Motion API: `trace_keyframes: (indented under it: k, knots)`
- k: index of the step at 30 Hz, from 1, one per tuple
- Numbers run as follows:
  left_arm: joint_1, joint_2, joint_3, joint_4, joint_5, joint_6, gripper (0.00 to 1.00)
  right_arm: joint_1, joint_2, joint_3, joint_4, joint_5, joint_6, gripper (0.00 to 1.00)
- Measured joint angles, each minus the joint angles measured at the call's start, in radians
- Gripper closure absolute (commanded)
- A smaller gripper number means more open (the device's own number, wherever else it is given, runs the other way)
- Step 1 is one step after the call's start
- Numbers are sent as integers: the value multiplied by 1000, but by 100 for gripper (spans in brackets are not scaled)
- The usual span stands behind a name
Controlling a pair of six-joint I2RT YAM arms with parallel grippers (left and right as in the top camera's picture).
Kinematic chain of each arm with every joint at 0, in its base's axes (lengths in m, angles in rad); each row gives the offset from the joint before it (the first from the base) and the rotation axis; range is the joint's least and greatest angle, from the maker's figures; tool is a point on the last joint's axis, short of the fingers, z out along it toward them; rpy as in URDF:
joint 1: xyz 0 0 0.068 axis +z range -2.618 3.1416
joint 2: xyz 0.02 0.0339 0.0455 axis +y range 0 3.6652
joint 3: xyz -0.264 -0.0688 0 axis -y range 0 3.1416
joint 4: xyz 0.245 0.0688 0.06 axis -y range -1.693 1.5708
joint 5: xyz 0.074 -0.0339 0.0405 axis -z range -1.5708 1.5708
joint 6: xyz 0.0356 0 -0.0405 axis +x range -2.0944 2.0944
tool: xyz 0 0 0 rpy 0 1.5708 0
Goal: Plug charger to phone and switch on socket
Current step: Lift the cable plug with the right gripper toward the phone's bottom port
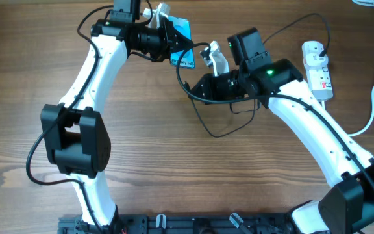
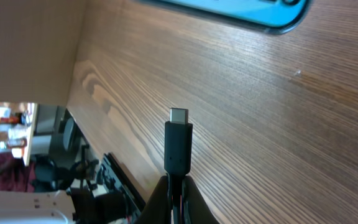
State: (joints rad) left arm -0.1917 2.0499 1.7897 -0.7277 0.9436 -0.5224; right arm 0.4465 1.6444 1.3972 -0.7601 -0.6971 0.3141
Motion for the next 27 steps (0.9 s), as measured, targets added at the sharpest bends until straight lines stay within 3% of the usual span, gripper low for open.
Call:
trace_keyframes:
  k: [7,14,27]
  knots:
    - [0,0,0,41,4,35,96,0,0,-1,104,14,137,96]
    - [0,0,0,55,31,-53,96,0,0,-1,108,18,165,96]
    - [0,0,0,55,75,-64,96,0,0,-1,163,36,203,96]
